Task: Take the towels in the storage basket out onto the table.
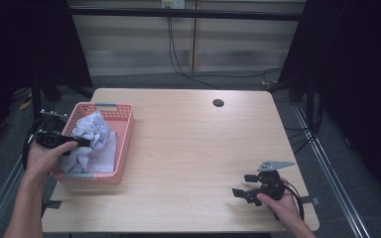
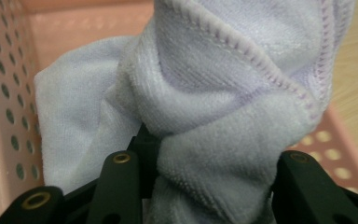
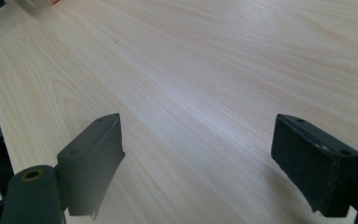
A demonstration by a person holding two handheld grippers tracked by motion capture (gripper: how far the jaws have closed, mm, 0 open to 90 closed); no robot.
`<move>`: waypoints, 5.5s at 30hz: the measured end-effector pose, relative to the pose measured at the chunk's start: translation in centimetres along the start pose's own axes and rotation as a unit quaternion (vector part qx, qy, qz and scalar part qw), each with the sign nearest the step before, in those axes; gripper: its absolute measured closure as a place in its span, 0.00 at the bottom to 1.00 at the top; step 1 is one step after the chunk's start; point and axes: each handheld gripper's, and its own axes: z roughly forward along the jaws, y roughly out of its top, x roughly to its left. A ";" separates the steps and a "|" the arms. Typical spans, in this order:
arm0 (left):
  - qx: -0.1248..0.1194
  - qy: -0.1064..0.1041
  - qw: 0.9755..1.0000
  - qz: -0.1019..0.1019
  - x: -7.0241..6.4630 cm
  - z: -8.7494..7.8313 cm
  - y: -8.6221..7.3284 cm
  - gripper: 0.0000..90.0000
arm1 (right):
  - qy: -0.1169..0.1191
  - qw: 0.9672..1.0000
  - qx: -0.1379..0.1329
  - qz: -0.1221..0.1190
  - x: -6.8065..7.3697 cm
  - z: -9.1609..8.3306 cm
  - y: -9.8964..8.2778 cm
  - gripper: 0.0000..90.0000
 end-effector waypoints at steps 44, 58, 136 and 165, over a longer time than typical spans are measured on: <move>-0.104 -0.047 0.992 0.045 -4.2 -7.4 6.0 0.64 | 0.011 1.000 -0.027 -0.009 0.2 -0.5 0.2 0.21; -0.133 -0.048 0.987 0.074 -6.4 -10.1 8.6 0.64 | 0.016 0.999 -0.026 -0.012 0.3 -0.5 0.2 0.19; -0.084 -0.239 0.946 0.201 -28.7 5.2 7.1 0.61 | 0.001 1.000 -0.029 -0.008 -0.1 -1.2 0.0 0.17; -0.013 -0.267 0.936 0.229 -28.5 13.7 -1.4 0.18 | -0.009 0.999 -0.036 -0.020 0.2 -2.2 -0.2 0.17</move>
